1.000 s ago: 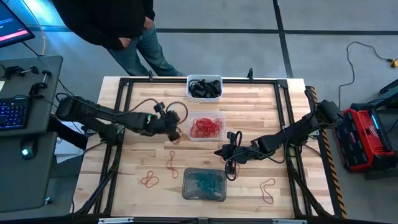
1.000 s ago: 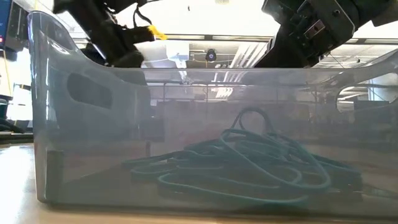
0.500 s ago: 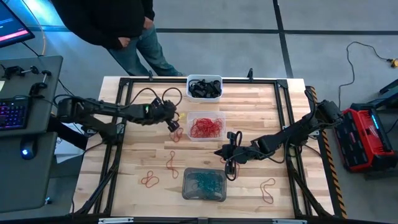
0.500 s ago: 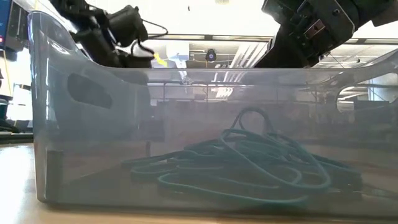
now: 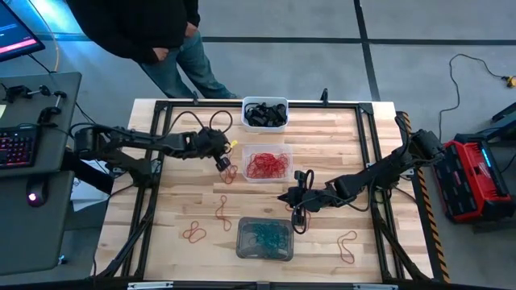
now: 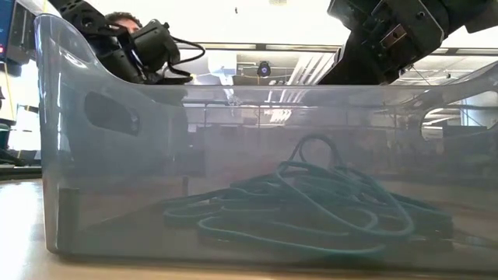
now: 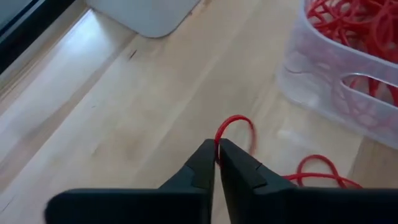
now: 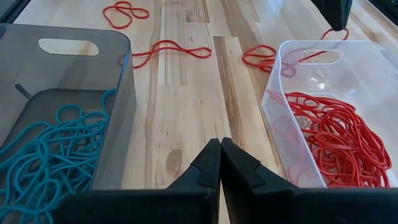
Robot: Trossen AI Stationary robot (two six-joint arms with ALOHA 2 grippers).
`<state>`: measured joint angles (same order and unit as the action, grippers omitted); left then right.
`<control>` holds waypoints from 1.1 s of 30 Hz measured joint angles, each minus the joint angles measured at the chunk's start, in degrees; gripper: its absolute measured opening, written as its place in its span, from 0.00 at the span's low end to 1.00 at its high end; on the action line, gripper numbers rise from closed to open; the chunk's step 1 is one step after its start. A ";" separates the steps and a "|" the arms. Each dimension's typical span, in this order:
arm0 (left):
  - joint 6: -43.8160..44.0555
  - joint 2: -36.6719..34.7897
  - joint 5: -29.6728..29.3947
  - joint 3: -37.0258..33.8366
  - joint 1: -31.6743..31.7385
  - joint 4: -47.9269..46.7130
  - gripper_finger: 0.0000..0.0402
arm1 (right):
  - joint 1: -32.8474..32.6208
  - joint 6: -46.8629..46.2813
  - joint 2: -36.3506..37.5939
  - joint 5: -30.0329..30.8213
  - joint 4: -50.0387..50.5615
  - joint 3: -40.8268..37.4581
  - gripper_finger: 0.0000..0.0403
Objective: Sort rubber bands into baskets
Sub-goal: Put the red rubber band into the transparent bin
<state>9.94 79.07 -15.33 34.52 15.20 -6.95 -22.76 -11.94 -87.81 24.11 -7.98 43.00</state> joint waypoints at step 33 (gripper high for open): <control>-10.60 5.41 1.89 0.07 -23.06 -4.07 0.41 | -0.01 0.39 0.02 -0.08 -0.01 -0.01 0.00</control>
<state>-0.67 84.48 -13.45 34.59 -7.86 -11.02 -22.76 -11.55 -87.79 24.04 -7.99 42.98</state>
